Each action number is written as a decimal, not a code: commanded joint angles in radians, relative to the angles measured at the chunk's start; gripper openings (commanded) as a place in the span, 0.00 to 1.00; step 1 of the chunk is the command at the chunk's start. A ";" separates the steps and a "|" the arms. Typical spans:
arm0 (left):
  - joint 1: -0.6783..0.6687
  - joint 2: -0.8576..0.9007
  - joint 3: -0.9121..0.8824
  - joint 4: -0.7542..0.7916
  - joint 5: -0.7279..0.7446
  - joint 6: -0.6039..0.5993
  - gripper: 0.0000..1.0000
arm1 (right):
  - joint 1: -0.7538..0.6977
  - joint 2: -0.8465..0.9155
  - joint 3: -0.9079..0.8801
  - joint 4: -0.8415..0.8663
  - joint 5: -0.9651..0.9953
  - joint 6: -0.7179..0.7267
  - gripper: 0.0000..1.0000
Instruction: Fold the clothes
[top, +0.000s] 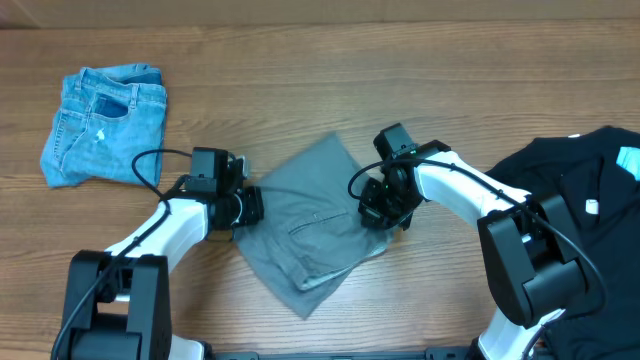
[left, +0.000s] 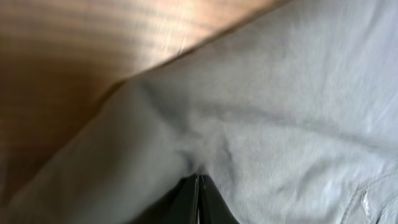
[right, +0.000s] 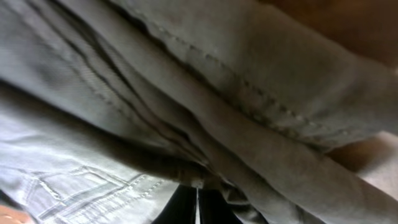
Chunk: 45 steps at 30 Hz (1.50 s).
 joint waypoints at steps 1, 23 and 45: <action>0.000 0.045 0.019 0.082 -0.129 -0.009 0.04 | 0.005 0.014 -0.009 -0.026 0.013 0.136 0.06; 0.067 0.043 0.557 -0.961 0.002 0.107 0.51 | 0.017 -0.130 0.030 0.010 -0.152 -0.374 0.17; 0.072 0.044 -0.039 -0.463 0.181 -0.065 0.75 | 0.028 -0.083 -0.158 0.171 -0.079 -0.069 0.68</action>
